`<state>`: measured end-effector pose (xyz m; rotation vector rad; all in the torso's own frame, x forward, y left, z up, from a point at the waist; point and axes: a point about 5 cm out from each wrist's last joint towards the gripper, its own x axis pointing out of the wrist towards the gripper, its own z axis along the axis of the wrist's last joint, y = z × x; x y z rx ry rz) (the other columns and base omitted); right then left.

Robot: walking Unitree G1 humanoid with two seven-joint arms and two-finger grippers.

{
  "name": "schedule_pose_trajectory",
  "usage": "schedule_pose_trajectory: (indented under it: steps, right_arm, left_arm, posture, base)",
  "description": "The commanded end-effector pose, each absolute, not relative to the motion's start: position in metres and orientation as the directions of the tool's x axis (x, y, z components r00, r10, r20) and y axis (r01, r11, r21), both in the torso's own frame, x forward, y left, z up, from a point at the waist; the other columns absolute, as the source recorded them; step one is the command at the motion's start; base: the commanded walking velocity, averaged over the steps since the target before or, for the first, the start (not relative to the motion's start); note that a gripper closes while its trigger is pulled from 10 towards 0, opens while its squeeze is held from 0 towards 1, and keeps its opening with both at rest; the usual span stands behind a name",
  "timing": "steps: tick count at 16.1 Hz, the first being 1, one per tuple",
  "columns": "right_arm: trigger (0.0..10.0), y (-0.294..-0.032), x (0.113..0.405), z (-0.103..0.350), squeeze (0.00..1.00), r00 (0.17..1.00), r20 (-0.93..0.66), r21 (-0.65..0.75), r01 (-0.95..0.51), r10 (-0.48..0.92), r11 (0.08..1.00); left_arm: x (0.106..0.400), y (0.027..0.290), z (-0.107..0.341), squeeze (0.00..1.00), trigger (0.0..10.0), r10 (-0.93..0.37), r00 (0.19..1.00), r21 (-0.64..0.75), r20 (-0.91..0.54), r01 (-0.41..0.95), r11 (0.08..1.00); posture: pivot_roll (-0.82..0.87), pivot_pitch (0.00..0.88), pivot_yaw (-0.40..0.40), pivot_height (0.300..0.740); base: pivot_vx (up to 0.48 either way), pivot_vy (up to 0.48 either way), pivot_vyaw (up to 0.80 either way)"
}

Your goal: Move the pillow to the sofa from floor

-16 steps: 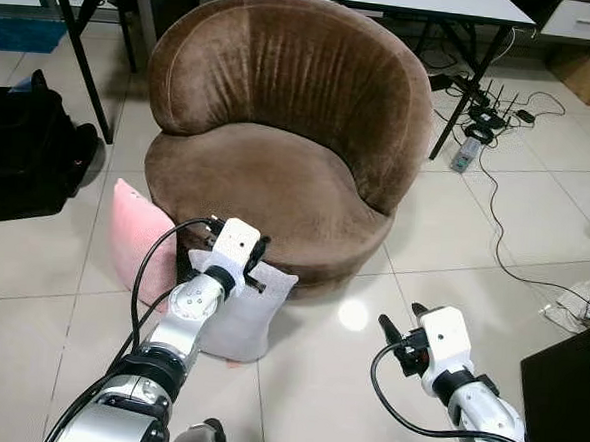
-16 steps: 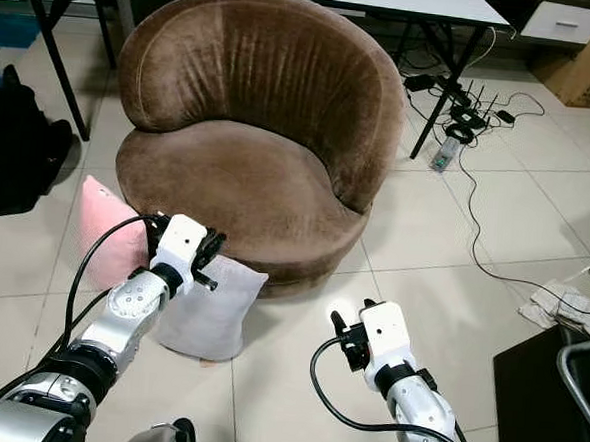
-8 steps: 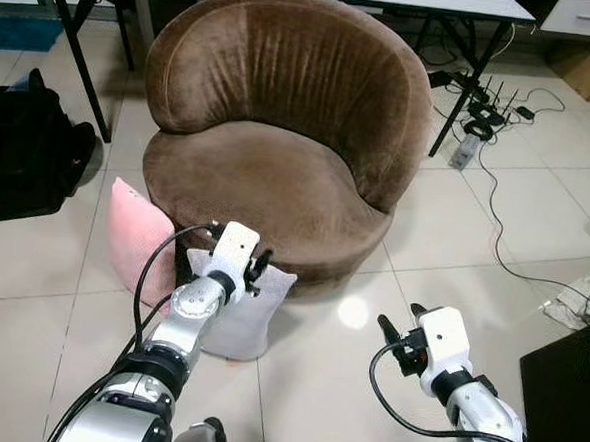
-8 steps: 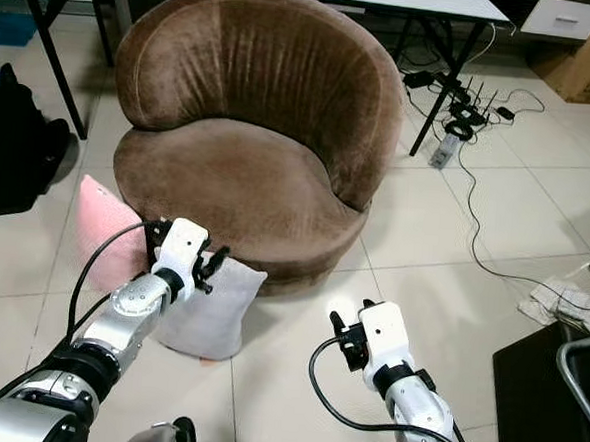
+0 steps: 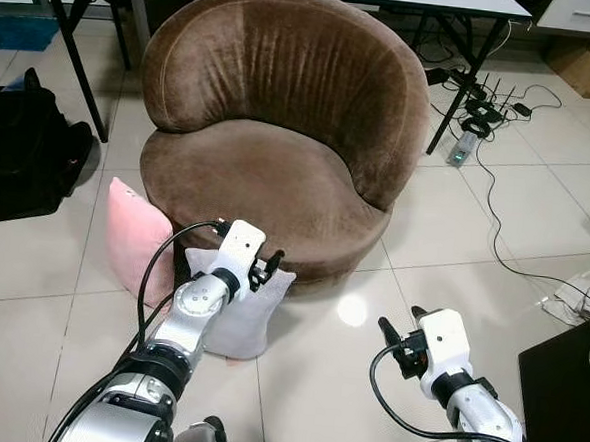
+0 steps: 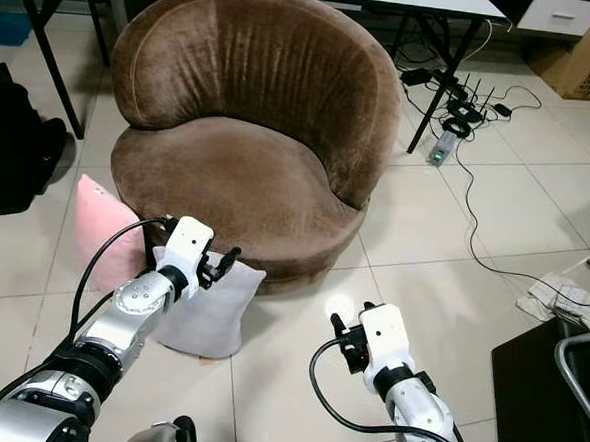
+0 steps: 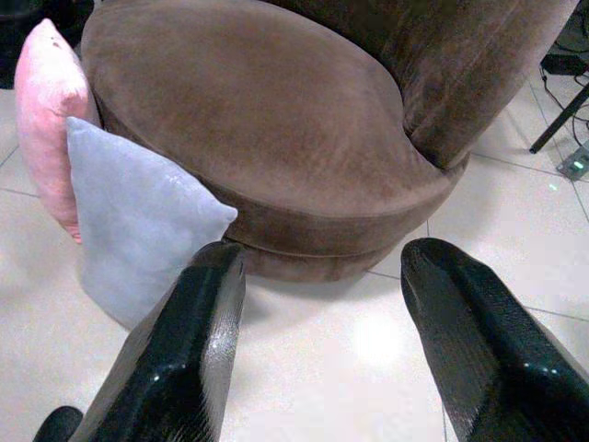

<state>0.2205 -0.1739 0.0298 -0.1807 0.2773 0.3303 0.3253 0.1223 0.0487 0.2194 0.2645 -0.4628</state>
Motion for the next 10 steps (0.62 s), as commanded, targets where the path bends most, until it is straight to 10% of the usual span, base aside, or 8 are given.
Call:
schedule_pose_trajectory:
  steps: [1, 2, 4, 5, 10]
  right_arm:
    - [10.0, -0.1799, 0.2196, 0.0268, 0.00, 0.907, -0.319, -0.136, -0.330, 0.274, 0.934]
    - [10.0, -0.1799, 0.2201, 0.0271, 0.00, 0.908, -0.317, -0.137, -0.330, 0.274, 0.934]
    - [10.0, -0.1803, 0.2200, 0.0270, 0.00, 0.908, -0.317, -0.138, -0.331, 0.275, 0.934]
    - [10.0, -0.1807, 0.2203, 0.0267, 0.00, 0.907, -0.319, -0.140, -0.332, 0.275, 0.933]
    - [10.0, -0.1801, 0.2222, 0.0258, 0.00, 0.906, -0.320, -0.141, -0.336, 0.278, 0.931]
  left_arm:
    - [0.3219, 0.1162, 0.0453, 1.00, 10.0, -0.447, 0.829, 0.175, -0.335, 0.521, 0.835]
    - [0.3213, 0.1159, 0.0444, 0.00, 10.0, -0.446, 0.828, 0.194, -0.341, 0.526, 0.828]
    - [0.3223, 0.1172, 0.0453, 0.00, 10.0, -0.431, 0.840, 0.194, -0.329, 0.507, 0.840]
    - [0.3223, 0.1168, 0.0459, 1.00, 10.0, -0.450, 0.831, 0.172, -0.326, 0.521, 0.836]
    - [0.3238, 0.1177, 0.0504, 1.00, 10.0, -0.447, 0.846, 0.164, -0.291, 0.505, 0.848]
  posture:
    - [-0.19, 0.104, -0.078, 0.740]
    - [-0.19, 0.101, -0.079, 0.740]
    - [-0.19, 0.101, -0.079, 0.740]
    - [-0.19, 0.095, -0.080, 0.740]
    - [-0.18, 0.084, -0.084, 0.740]
  base:
    - [0.000, 0.000, 0.00]
    - [0.000, 0.000, 0.00]
    - [0.000, 0.000, 0.00]
    - [0.000, 0.000, 0.00]
    - [0.000, 0.000, 0.00]
